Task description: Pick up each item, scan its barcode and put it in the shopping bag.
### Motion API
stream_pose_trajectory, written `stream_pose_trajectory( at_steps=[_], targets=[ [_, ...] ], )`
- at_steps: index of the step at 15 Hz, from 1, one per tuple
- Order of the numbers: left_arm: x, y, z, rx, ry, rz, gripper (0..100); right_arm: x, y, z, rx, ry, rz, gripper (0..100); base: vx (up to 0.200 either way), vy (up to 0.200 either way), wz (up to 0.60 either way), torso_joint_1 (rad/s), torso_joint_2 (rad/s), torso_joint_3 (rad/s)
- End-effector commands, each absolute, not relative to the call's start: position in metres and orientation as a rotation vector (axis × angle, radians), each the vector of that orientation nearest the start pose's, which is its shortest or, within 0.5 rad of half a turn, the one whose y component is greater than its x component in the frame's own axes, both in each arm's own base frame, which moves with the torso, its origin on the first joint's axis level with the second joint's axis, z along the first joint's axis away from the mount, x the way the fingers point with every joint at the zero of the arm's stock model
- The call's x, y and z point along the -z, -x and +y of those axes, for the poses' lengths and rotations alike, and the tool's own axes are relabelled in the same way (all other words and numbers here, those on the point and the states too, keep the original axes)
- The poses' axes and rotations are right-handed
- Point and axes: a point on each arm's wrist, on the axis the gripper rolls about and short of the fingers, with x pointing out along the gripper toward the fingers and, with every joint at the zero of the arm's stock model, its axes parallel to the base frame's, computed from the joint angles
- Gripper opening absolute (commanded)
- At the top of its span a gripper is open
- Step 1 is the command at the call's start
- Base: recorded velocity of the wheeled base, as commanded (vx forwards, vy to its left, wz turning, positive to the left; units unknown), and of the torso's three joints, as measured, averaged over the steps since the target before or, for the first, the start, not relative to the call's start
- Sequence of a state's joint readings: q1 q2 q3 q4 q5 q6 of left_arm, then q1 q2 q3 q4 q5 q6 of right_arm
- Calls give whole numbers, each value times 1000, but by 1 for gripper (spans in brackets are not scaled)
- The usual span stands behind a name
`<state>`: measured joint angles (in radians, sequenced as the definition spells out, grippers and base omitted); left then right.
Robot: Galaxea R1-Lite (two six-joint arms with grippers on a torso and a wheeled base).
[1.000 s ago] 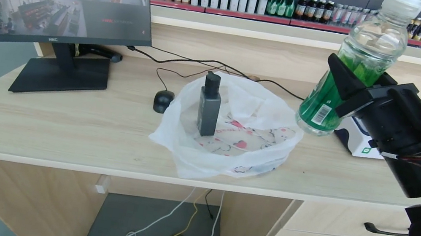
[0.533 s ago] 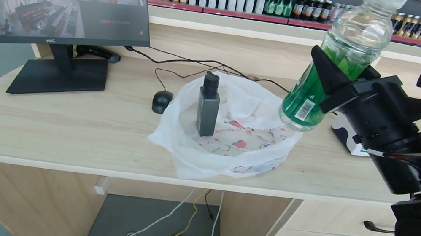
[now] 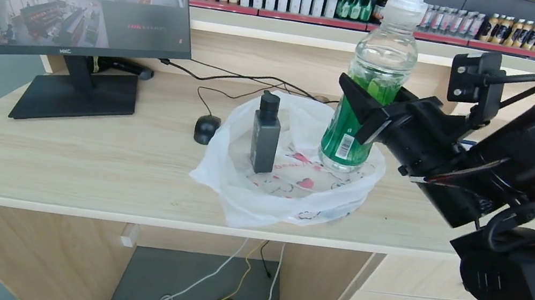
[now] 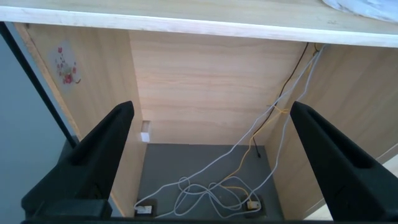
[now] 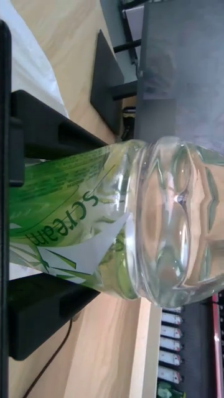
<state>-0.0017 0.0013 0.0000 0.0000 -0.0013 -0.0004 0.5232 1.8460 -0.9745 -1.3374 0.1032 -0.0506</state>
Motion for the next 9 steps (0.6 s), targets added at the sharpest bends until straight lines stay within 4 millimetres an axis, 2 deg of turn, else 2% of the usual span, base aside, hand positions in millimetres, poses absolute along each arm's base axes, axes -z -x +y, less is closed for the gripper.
stream_pose_trajectory(
  at_steps=[1, 4, 6, 9],
  targets=[
    [-76, 23, 0, 3, 0, 2, 100, -244, -314, 184, -604, -44, -448, 0, 0, 0, 0, 0, 0, 0],
    [-76, 23, 0, 3, 2, 2, 100, -229, -339, 195, -583, -40, -415, 0, 0, 0, 0, 0, 0, 0],
    [-76, 23, 0, 3, 2, 2, 100, -226, -353, 202, -485, -64, -419, 0, 0, 0, 0, 0, 0, 0],
    [-76, 23, 0, 3, 2, 2, 100, -220, -364, 208, -465, -67, -421, 0, 0, 0, 0, 0, 0, 0]
  ],
)
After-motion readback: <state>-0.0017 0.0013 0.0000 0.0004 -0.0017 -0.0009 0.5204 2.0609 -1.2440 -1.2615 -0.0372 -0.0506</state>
